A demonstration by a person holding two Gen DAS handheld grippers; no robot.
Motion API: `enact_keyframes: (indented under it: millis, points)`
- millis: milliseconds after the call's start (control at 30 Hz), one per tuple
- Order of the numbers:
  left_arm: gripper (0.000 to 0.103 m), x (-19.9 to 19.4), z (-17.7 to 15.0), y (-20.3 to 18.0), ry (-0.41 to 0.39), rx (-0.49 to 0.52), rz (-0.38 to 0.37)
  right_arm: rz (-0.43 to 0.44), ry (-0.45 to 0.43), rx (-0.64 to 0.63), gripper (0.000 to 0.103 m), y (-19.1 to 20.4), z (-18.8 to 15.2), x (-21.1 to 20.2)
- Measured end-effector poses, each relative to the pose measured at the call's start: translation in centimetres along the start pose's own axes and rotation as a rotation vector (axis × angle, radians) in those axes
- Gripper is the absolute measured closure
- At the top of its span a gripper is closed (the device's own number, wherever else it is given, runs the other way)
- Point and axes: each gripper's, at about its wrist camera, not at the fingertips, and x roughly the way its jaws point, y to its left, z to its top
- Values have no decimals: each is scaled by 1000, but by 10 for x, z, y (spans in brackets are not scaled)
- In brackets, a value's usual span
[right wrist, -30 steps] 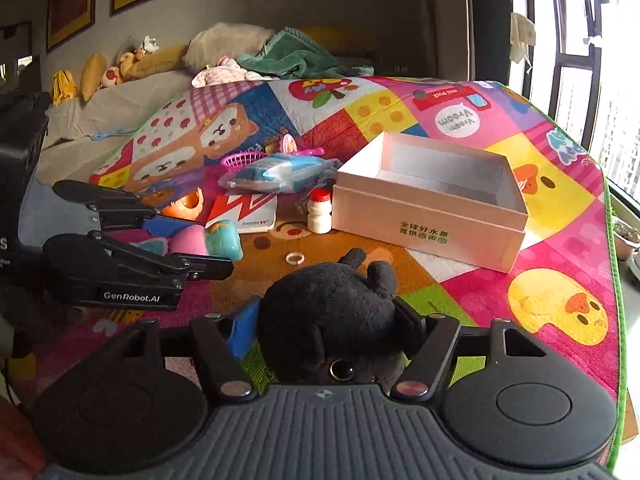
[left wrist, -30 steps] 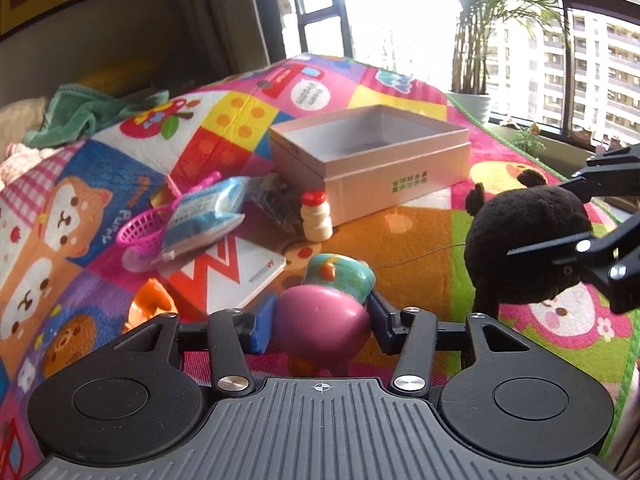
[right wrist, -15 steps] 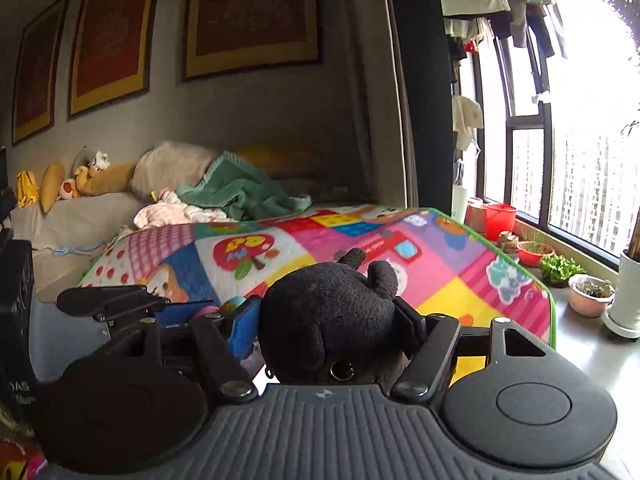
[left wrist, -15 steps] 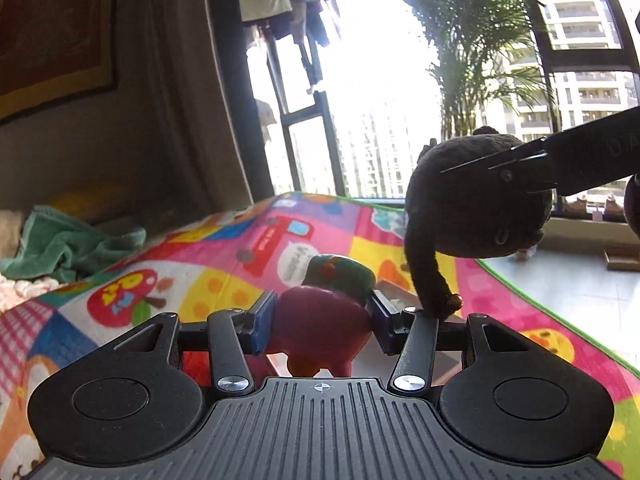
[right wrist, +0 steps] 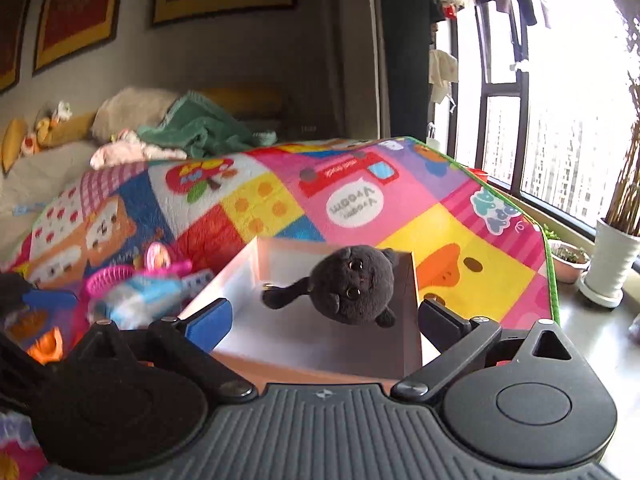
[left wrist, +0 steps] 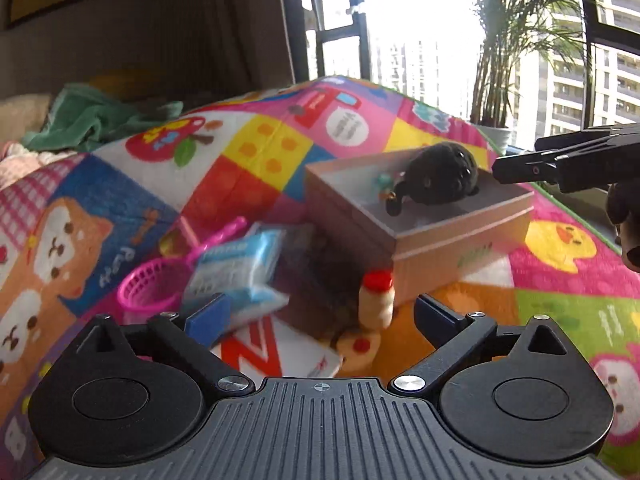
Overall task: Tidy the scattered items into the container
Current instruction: 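Release the plush cat and pink pig into the white box with both tools, then grasp the white bottle with red cap with the right tool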
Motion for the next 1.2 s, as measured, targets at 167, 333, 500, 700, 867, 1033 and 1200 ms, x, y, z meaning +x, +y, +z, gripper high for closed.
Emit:
enact_keyframes:
  millis: [167,333,500,700,867,1033,1200]
  points:
    - [1,-27,-42,20,44,-117,56,54,39,-96,1,39,-25,-12]
    - [1,-48,-51,32,-20,-208,134,77,50,-140,3,76,-26,-9]
    - [1,-43,-50,32,-11,-219,153,110,85,-185,45,115,-22,14]
    - [1,-44,-52,32,-18,-220,158,-23,13,-330,65,158,-27,42]
    - [0,-43,-53,36,-9,-247,151,-31,-52,-507,67,183,-37,39]
    - [0,-42,-54,37,-5,-257,146,-25,-45,-556,67,183,-28,46]
    - [0,-42,-55,41,-6,-283,141,-27,-6,-612,73,182,-28,57]
